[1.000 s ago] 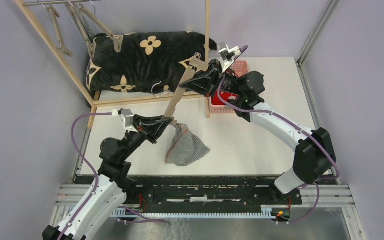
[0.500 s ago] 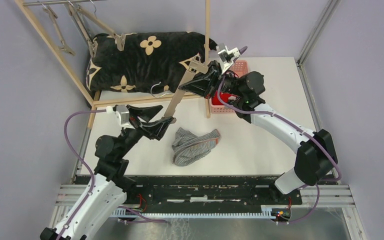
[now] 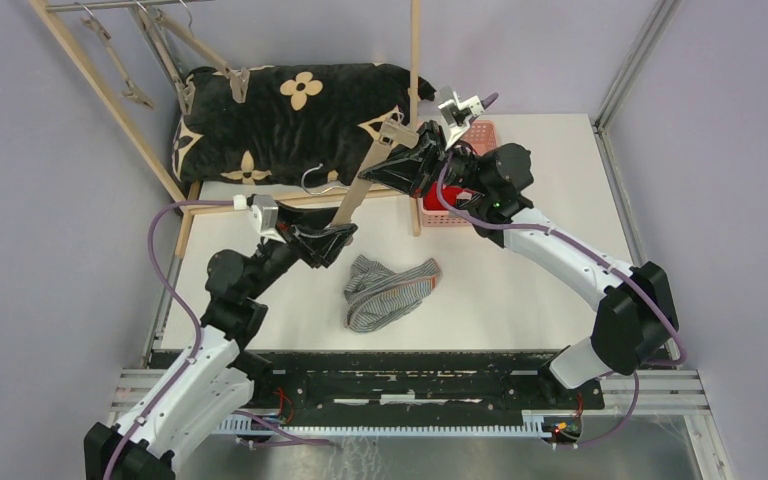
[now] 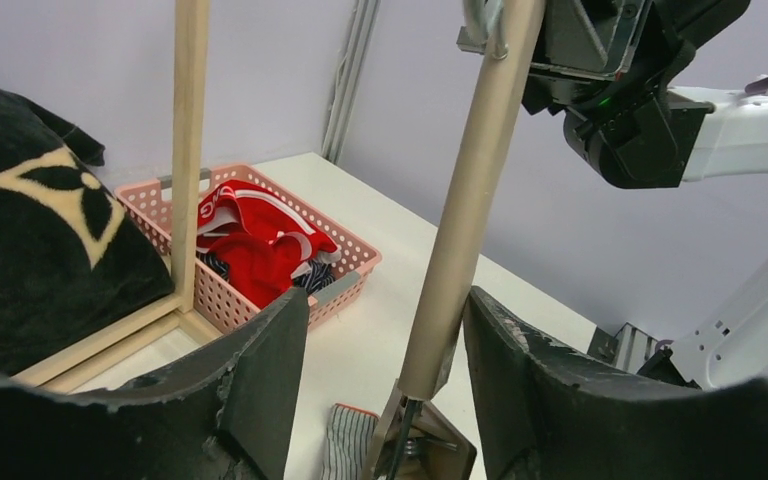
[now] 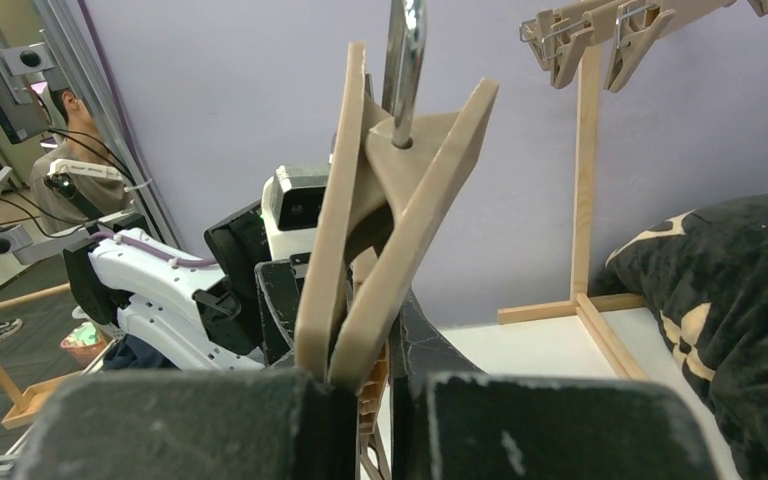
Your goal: Remove the underwear clipped to the hanger
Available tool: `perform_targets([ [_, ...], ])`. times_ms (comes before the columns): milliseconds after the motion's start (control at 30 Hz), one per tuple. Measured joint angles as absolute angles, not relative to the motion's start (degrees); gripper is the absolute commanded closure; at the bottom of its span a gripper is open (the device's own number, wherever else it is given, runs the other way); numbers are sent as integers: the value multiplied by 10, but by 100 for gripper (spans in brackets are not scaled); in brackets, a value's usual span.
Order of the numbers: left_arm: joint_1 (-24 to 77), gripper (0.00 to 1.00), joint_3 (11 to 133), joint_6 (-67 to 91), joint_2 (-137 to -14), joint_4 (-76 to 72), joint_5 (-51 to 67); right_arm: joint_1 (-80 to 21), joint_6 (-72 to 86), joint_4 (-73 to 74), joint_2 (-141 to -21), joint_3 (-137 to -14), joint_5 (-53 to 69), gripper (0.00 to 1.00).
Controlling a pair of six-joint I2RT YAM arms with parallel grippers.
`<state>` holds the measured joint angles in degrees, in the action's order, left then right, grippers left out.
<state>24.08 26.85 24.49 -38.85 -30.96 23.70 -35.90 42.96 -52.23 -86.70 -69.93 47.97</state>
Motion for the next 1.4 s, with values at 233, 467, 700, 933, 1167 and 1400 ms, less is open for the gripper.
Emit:
perform_targets([
  [233, 241, 42, 270, 245, -387, -332, 242, -360, 425, -513, -867, -699, 480, 99],
  [467, 247, 97, 275, 246, -381, -334, 282, -362, 426, -504, -867, -699, 475, 99],
  [700, 246, 97, 288, 245, -366, -287, 289, -363, 408, -470, -858, -696, 467, 53],
  [933, 241, 97, 418, 224, -342, -101, 190, -364, 285, -358, -801, -637, 429, 40],
  [1167, 241, 97, 569, 162, -368, 103, 45, -405, 156, -198, -741, -547, 304, 28],
  [1400, 241, 97, 619, 135, -479, 215, -25, -496, 63, -38, -797, -536, 173, 10],
])
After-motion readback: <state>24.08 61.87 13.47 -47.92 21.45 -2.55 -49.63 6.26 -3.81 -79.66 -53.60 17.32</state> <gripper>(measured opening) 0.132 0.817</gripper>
